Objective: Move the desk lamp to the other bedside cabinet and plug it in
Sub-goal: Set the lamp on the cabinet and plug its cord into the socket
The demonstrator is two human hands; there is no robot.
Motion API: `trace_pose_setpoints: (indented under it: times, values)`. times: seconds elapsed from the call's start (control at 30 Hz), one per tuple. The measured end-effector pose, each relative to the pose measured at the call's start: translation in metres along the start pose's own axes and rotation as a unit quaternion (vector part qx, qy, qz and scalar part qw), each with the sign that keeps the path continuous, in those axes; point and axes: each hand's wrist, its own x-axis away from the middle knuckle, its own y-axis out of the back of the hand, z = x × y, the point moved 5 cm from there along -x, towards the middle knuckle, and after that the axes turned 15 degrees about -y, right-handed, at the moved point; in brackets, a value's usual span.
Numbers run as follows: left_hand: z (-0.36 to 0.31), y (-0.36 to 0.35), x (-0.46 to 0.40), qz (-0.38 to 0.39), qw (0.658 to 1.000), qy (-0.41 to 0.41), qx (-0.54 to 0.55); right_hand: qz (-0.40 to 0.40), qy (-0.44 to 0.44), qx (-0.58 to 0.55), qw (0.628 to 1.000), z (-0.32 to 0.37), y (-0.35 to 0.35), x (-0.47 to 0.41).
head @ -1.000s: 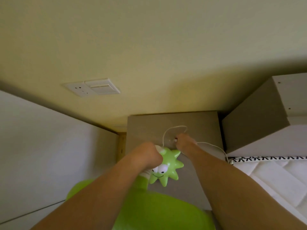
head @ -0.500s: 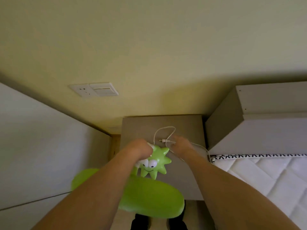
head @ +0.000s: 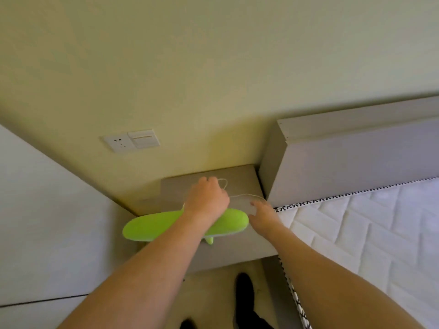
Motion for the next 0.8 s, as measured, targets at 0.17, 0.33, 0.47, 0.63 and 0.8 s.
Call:
trace_pose_setpoints:
  times: [0.17, 0.33, 0.47, 0.63, 0.8]
  values:
    - [-0.045, -0.023, 0.056, -0.083, 0.954, -0.254, -0.132, -0.043, -0.046, -0.026, 0.998, -0.044, -0.011, 0.055]
    - [-0.054, -0.067, 0.111, -0.074, 0.873, -0.413, -0.249, -0.048, -0.073, -0.023, 0.996, -0.09, -0.027, 0.081]
    - [-0.037, -0.112, 0.112, -0.092, 0.843, -0.44, -0.295, -0.062, -0.058, -0.024, 0.996, -0.105, -0.047, 0.054]
    - [-0.016, -0.165, 0.081, -0.129, 0.766, -0.518, -0.358, -0.098, 0.028, -0.043, 0.994, -0.09, -0.082, -0.006]
    - [0.036, -0.225, 0.031, -0.134, 0.775, -0.486, -0.38, -0.166, 0.089, -0.036, 0.981, -0.09, -0.118, -0.084]
